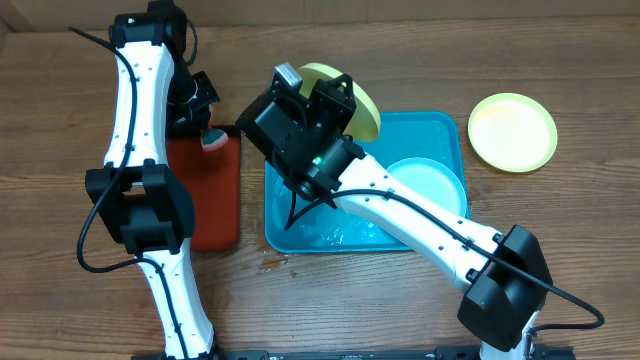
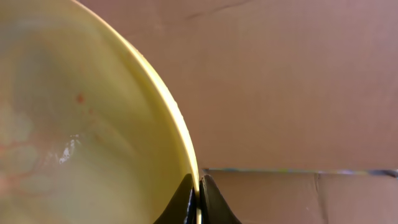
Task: Clean dirty plates on tray and stack at the side
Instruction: 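Lift the yellow-green plate with the right gripper and stack it on the yellow plate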
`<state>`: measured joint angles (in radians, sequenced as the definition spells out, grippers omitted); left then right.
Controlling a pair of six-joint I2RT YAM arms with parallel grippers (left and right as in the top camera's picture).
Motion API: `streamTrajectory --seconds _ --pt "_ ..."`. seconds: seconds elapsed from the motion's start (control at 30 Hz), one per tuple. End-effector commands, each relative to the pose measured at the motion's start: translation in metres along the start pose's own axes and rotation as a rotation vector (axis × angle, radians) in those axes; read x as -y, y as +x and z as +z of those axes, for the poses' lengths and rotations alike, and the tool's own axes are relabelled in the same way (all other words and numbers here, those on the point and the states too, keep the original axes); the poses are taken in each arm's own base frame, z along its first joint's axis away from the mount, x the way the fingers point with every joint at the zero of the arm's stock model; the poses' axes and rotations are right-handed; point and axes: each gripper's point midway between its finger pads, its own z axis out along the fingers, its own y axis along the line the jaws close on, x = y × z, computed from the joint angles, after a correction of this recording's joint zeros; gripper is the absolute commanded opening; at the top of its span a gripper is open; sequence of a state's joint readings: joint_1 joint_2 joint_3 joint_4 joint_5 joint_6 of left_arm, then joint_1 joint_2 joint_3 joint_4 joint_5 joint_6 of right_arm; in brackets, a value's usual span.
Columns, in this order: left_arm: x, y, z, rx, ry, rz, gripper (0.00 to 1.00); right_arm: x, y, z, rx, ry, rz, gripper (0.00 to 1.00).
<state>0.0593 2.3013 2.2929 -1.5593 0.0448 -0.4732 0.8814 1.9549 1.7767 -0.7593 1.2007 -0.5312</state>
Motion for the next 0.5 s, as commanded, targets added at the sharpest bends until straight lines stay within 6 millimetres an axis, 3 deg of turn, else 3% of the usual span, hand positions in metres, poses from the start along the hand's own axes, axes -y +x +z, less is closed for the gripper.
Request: streamTrajectory --seconds 0.0,0.07,0.13,0.23,0.37,0.47 --pt "0.000 0.002 -0.015 0.030 0.013 -0.017 0.04 -0.024 0.000 0.012 0.032 -0.219 0.119 0.04" --pt "0.000 0.002 -0.015 0.030 0.012 -0.017 0.04 -0.045 0.006 0.027 0.019 -0.398 0.211 0.04" --pt "0.000 0.002 -0.015 0.030 0.013 -0.017 0.04 -0.049 0.018 0.047 -0.035 -0.494 0.363 0.04" --pt "0.000 0.002 -0.015 0.031 0.013 -0.018 0.04 -0.048 0.047 0.081 -0.151 -0.600 0.560 0.04" --pt "0.000 0.002 -0.015 0.032 0.013 -0.018 0.04 -0.048 0.090 0.114 -0.261 -0.897 0.785 0.04" --pt "0.000 0.002 -0.015 0.032 0.013 -0.018 0.04 -0.031 0.129 0.136 -0.300 -1.098 0.986 0.04"
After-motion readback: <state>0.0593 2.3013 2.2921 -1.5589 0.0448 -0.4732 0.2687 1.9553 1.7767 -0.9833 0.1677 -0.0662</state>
